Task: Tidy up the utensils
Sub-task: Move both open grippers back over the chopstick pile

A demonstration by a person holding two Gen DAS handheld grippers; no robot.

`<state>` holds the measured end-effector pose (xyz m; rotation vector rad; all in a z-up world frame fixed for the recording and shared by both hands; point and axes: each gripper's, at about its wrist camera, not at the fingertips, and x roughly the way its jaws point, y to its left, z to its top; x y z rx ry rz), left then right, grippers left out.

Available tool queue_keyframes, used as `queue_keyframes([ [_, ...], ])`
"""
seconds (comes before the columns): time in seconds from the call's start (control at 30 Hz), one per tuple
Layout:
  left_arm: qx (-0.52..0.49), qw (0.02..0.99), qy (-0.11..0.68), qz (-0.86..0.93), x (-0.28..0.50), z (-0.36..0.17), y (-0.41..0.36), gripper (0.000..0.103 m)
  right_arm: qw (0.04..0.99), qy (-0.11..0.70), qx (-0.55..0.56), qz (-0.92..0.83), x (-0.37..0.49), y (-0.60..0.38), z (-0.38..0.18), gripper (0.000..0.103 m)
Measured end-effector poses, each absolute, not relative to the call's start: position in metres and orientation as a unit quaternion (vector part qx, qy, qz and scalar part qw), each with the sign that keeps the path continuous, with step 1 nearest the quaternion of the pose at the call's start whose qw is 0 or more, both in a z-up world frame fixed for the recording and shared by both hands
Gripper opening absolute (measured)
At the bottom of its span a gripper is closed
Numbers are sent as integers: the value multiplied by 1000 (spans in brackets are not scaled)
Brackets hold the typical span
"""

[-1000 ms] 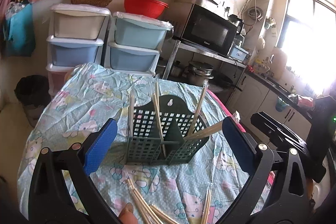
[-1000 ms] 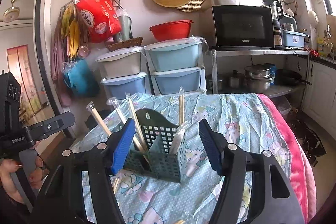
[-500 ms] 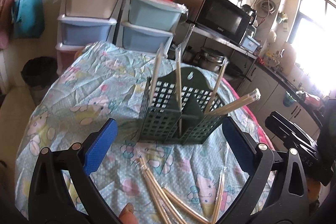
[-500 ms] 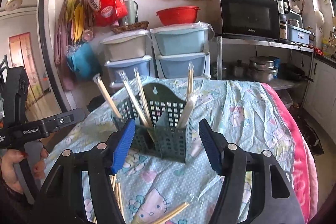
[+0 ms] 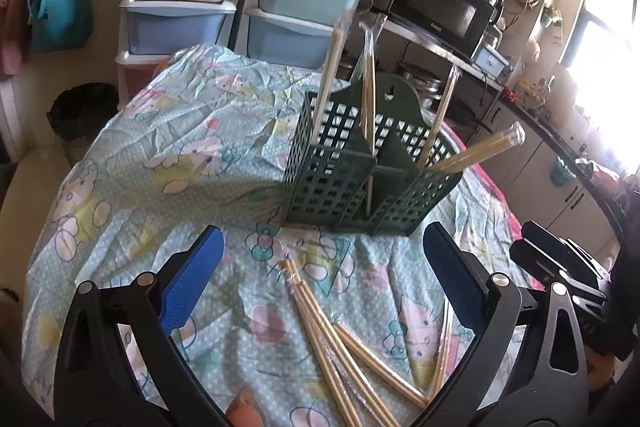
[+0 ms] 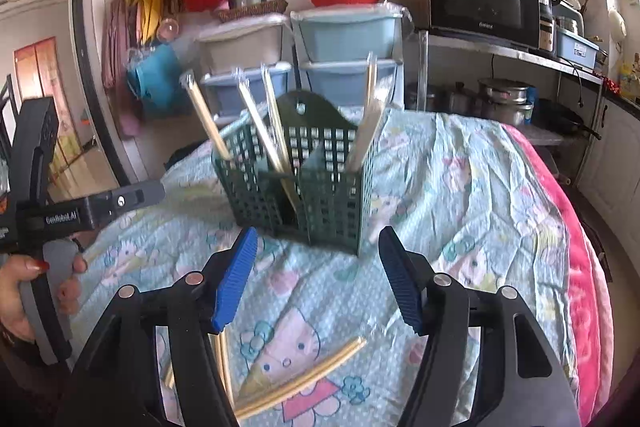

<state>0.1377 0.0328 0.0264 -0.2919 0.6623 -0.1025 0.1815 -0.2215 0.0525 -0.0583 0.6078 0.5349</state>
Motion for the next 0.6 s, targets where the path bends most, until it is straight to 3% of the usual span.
queue_keyframes([
  [0.43,-132,915,376,-59,140,-16,19,92,901,358,-29,246,176,-227,7,61],
  [0.5,-132,910,388,-64,143,-23,17,87,898,365,-30,243,175,-227,1,61],
  [0.6,-130,903,403,-64,148,-32,14,70,895,374,-33,239,176,-227,-6,61],
])
